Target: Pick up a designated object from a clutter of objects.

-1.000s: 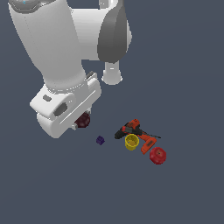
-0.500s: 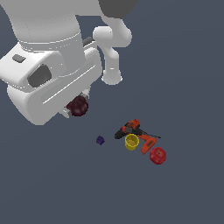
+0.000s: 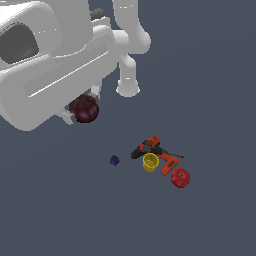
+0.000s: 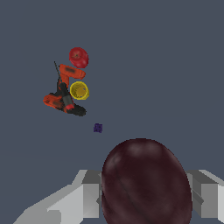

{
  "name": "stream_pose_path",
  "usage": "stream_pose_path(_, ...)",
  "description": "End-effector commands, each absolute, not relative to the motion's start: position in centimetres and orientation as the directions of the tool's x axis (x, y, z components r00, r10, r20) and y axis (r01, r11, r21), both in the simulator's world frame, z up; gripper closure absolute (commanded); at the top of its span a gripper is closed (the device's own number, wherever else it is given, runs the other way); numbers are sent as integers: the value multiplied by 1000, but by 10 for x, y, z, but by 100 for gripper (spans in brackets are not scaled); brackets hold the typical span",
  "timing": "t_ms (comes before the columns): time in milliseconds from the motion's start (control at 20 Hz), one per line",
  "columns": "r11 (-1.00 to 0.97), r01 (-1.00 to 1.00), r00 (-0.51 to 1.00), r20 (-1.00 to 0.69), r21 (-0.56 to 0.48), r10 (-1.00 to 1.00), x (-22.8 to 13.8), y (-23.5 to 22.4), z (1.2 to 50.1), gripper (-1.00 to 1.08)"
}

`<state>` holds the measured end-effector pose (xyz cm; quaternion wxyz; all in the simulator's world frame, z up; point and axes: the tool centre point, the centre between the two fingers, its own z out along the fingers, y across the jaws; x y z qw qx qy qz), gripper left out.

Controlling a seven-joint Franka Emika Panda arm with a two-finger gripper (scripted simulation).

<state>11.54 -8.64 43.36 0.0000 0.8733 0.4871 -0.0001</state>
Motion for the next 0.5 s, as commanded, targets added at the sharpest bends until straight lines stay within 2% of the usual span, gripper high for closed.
stream_pose_path(0, -526, 851, 526, 0, 0, 851, 117, -86, 441, 108)
stream_pose_path(450, -526, 851, 526, 0, 0, 851, 120, -85, 447, 108)
